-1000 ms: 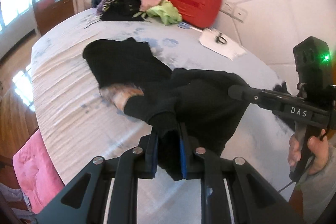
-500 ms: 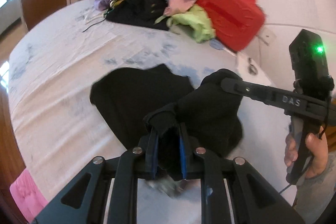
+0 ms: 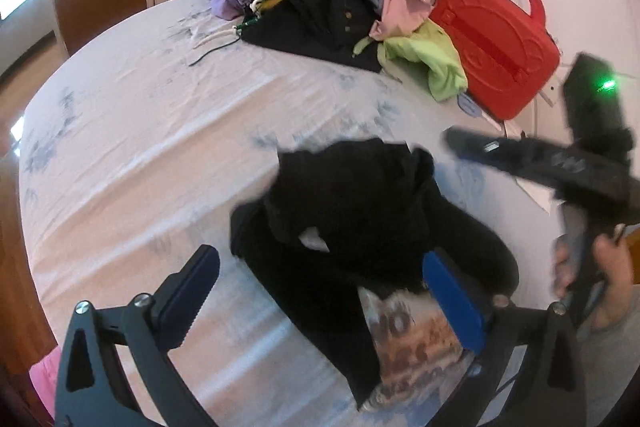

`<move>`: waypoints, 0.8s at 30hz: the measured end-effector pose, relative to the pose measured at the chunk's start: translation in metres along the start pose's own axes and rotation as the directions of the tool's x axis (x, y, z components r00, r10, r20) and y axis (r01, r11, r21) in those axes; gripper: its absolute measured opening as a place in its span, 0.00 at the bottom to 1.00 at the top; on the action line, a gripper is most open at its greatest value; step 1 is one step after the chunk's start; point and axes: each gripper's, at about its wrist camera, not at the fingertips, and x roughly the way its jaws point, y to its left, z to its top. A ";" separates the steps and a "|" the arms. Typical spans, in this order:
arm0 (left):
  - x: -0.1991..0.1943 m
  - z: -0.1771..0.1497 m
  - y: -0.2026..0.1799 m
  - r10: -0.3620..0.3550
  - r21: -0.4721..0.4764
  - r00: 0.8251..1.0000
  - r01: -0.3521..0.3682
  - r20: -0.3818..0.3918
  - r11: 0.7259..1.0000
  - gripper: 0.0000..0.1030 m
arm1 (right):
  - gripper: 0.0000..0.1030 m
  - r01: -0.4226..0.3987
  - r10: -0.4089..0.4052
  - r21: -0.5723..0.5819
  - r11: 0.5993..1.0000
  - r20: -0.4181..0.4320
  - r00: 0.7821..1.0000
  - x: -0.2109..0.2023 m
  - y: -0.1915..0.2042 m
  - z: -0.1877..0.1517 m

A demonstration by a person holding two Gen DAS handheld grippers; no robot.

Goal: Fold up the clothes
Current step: 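Grasp the shirt hem with both grippers and fold it toward the collar, then lower the folded black shirt onto the bed and open both grippers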

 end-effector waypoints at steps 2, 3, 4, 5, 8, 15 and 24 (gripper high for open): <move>0.001 -0.018 -0.008 -0.002 -0.017 1.000 0.002 -0.006 1.000 1.00 | 0.38 0.039 -0.039 -0.026 0.999 0.032 0.999 -0.029 -0.004 -0.014; 0.004 -0.027 -0.012 -0.005 -0.025 1.000 0.005 -0.015 1.000 1.00 | 0.38 0.060 -0.059 -0.035 0.998 0.034 0.998 -0.040 -0.008 -0.025; 0.006 -0.036 -0.016 -0.008 -0.032 1.000 0.007 -0.023 0.999 1.00 | 0.38 0.080 -0.079 -0.043 0.996 0.035 0.996 -0.051 -0.014 -0.035; 0.010 -0.044 -0.021 -0.003 -0.033 0.999 0.002 -0.032 0.999 1.00 | 0.38 0.096 -0.095 -0.047 0.994 0.031 0.995 -0.059 -0.019 -0.045; 0.018 -0.063 -0.032 0.007 -0.030 0.999 -0.008 -0.038 1.000 1.00 | 0.39 0.143 -0.143 -0.052 0.988 0.006 0.990 -0.078 -0.038 -0.076; 0.040 -0.080 -0.043 -0.005 -0.054 0.999 0.003 -0.036 0.999 0.62 | 0.59 0.072 -0.075 -0.061 0.996 -0.044 0.996 -0.079 -0.062 -0.123; -0.008 -0.102 -0.046 -0.026 -0.065 1.000 0.026 0.004 0.998 0.20 | 0.16 -0.089 0.087 -0.020 0.996 -0.074 0.993 -0.070 -0.056 -0.127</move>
